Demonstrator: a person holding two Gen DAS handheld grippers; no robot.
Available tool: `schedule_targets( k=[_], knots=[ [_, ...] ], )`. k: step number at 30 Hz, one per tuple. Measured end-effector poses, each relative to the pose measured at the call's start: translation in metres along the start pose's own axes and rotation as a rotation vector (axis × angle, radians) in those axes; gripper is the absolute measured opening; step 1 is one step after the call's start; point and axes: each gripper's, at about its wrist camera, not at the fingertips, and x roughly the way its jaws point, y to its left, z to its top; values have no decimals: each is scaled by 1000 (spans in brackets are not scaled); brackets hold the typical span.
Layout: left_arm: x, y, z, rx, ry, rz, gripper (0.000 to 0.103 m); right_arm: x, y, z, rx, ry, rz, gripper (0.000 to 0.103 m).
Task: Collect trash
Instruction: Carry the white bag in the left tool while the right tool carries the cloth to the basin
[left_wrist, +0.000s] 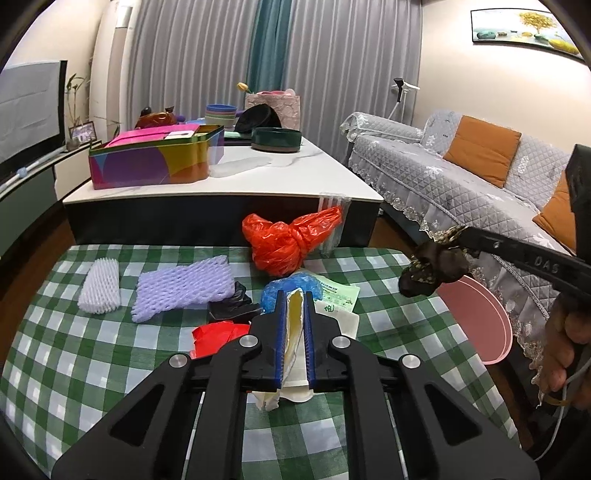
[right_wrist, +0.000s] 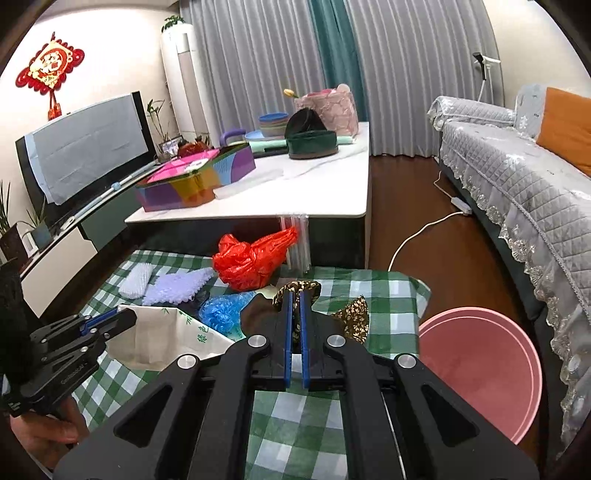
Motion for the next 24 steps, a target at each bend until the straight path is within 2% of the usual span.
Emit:
schedule_targets(
  k=[5, 16, 24],
  knots=[
    [-7, -4, 6, -18, -8, -5, 8, -18, -11, 0, 17, -23, -10, 4],
    [-23, -27, 14, 16, -38, -13, 8, -55, -37, 1, 58, -68, -63, 4],
    [-31, -50, 17, 42, -54, -46, 8, -82, -64, -4, 91, -91, -122, 4]
  ],
)
